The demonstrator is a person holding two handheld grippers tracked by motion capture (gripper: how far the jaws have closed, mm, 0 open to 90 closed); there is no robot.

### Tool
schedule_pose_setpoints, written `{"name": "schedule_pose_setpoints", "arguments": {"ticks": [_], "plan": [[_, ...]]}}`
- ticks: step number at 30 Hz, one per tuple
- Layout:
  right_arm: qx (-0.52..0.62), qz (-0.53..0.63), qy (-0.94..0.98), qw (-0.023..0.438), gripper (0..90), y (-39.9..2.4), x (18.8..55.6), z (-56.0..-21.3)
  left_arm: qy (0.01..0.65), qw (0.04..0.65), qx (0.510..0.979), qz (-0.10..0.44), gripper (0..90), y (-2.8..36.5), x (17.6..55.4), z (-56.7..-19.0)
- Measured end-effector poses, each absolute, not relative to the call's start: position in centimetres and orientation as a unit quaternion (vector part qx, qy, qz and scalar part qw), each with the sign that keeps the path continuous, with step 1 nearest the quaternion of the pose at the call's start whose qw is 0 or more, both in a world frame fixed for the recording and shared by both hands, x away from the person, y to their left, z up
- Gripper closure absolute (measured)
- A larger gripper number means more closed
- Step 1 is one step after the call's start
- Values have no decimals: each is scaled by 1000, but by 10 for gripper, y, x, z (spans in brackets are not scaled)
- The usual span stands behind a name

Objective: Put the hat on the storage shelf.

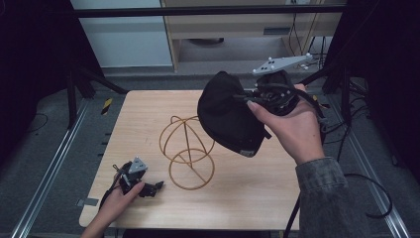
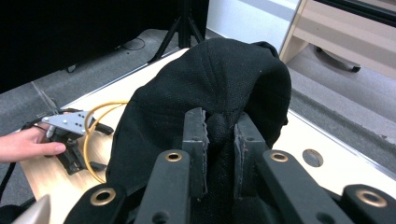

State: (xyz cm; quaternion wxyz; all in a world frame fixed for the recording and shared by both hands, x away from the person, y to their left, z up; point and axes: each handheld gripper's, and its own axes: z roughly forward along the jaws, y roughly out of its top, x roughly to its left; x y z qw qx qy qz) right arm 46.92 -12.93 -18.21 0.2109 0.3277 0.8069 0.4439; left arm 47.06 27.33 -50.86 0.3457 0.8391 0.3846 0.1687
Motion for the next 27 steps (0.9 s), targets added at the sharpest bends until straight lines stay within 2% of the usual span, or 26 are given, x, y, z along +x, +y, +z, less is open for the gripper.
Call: {"name": "schedule_pose_setpoints", "arguments": {"ticks": [27], "plan": [[281,432,836,191,786,-71,481,-164,384,345,840,168,0,274,471,-508]]}}
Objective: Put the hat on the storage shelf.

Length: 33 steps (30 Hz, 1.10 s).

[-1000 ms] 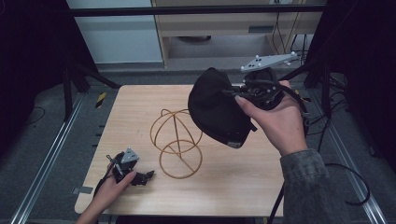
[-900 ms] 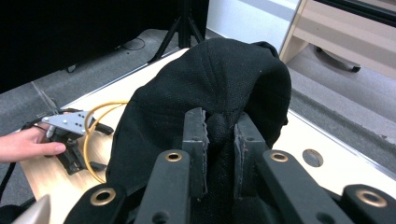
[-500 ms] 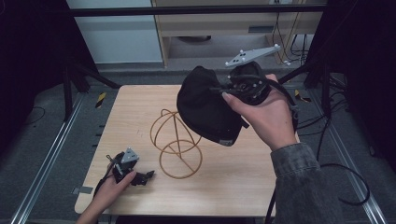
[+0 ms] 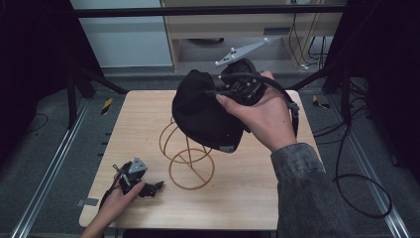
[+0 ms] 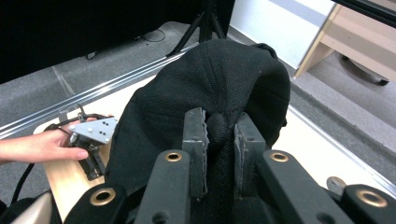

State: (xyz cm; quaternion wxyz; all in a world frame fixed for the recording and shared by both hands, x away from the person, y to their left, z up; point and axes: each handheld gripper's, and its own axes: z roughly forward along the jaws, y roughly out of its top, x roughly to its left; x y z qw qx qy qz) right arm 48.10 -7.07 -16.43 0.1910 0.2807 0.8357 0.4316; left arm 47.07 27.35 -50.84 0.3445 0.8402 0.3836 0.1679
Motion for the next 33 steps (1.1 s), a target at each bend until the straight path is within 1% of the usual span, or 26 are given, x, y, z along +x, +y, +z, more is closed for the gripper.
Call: {"name": "schedule_pose_setpoints", "arguments": {"ticks": [5,15,25,33], "plan": [[273,427,841,187,786,-58,484,-163,382,343,841,168,0,274,471,-508],[255,416,856,171,785,-33,487,-170,383,343,841,167,0,274,471,-508],[246,410,865,155,785,-21,488,-180,383,344,841,167,0,274,471,-508],[241,407,868,152,784,-17,488,-181,383,344,841,167,0,274,471,-508]]}}
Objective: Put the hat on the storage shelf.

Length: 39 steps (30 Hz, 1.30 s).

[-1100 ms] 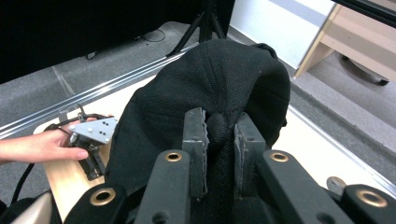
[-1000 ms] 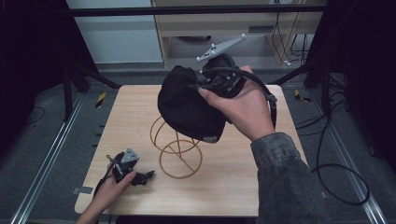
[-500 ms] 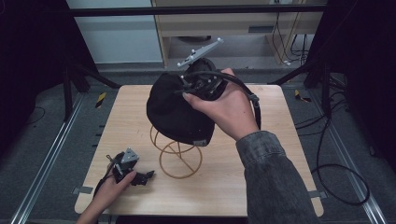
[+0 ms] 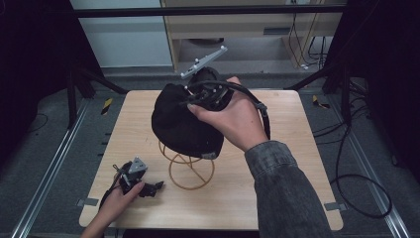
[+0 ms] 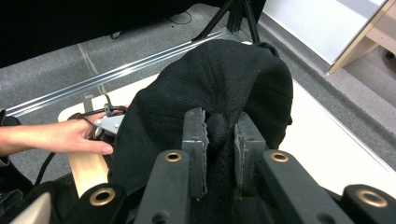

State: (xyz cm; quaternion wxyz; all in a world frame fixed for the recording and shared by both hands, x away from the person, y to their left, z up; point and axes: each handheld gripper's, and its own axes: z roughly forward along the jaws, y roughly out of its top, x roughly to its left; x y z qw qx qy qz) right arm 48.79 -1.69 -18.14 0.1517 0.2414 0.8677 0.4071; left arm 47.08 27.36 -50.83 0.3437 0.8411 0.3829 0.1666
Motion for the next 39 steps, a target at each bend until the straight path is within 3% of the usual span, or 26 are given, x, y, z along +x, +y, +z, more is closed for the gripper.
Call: {"name": "schedule_pose_setpoints", "arguments": {"ticks": [39], "plan": [[233,344,900,136,778,23,506,-219,383,344,841,167,0,274,471,-508]]}}
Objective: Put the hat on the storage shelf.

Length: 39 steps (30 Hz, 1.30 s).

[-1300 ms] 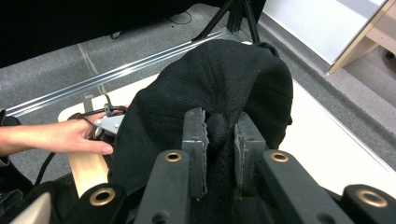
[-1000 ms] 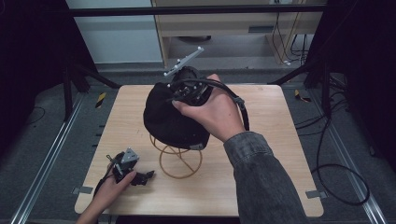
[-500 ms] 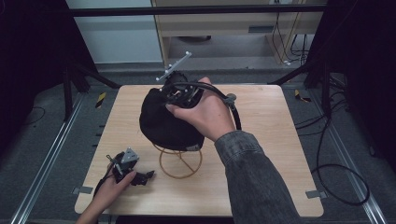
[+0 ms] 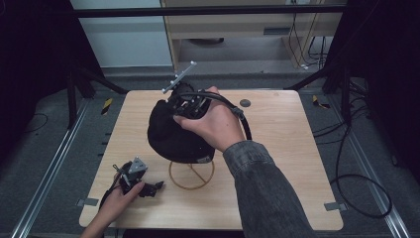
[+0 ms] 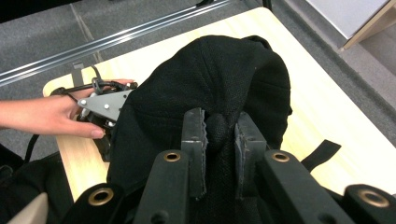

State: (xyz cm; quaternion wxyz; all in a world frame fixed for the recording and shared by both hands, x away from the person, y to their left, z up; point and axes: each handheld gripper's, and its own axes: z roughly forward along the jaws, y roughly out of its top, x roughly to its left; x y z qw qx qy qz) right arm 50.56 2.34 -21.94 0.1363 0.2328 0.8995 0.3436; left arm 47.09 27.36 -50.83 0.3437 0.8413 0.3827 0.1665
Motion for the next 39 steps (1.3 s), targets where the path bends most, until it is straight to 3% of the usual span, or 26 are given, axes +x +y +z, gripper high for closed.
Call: {"name": "schedule_pose_setpoints", "arguments": {"ticks": [39], "plan": [[232,324,908,127,737,31,507,-231,383,344,841,166,0,274,471,-508]]}}
